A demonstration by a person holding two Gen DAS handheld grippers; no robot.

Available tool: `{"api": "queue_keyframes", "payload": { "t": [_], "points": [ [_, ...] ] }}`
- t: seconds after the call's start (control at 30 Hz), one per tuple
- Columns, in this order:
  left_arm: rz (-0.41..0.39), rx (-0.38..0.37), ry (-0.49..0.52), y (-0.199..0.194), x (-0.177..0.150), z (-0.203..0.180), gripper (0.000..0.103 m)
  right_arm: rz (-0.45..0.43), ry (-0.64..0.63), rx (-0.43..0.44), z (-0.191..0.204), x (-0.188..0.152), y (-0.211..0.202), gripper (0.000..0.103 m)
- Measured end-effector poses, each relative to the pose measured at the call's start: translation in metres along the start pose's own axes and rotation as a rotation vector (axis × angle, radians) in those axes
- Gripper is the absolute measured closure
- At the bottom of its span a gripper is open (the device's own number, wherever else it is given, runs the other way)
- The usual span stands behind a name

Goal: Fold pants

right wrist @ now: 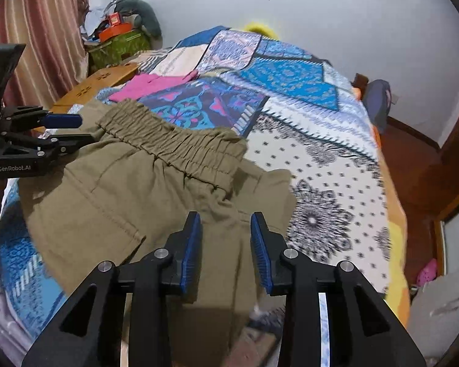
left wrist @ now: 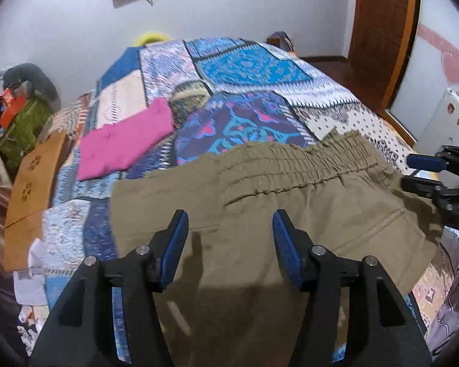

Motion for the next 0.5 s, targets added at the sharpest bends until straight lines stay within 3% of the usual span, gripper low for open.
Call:
{"api": "queue_keyframes", "payload": {
  "t": [0.1, 0.2, 0.23, 0.33, 0.5],
  "points": [
    [-0.034, 0.016, -0.027, -0.020, 0.000, 0.011, 0.037, -0.018, 0.019, 0.009, -0.004, 0.000, -0.018, 0.060],
    [-0.053, -0.018, -0.069, -0.036, -0.003, 0.022, 0.024, -0.015, 0.024, 0.014, -0.004, -0.001, -0.028, 0.058],
    [-0.058, -0.034, -0.081, -0.040, -0.005, 0.028, 0.022, -0.018, 0.026, 0.011, -0.004, -0.001, -0.030, 0.052],
    [-0.049, -0.018, -0.106, -0.042, -0.013, 0.040, 0.021, -0.062, 0.035, -0.029, -0.003, -0.003, -0.037, 0.029],
    [0.016, -0.062, -0.175, -0.028, -0.037, 0.055, 0.021, -0.054, 0.063, -0.018, -0.003, -0.009, -0.031, 0.025]
  ]
}}
Point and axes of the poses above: each gripper's, at about its wrist camera, not at the fingertips, and y roughly the way its jaws point, z to its left, x to its top, the point moved 6 cm from there along y, roughly the way its jaws point, and after that the axes turned 4 degrees about -x, right-handed, at the moved point
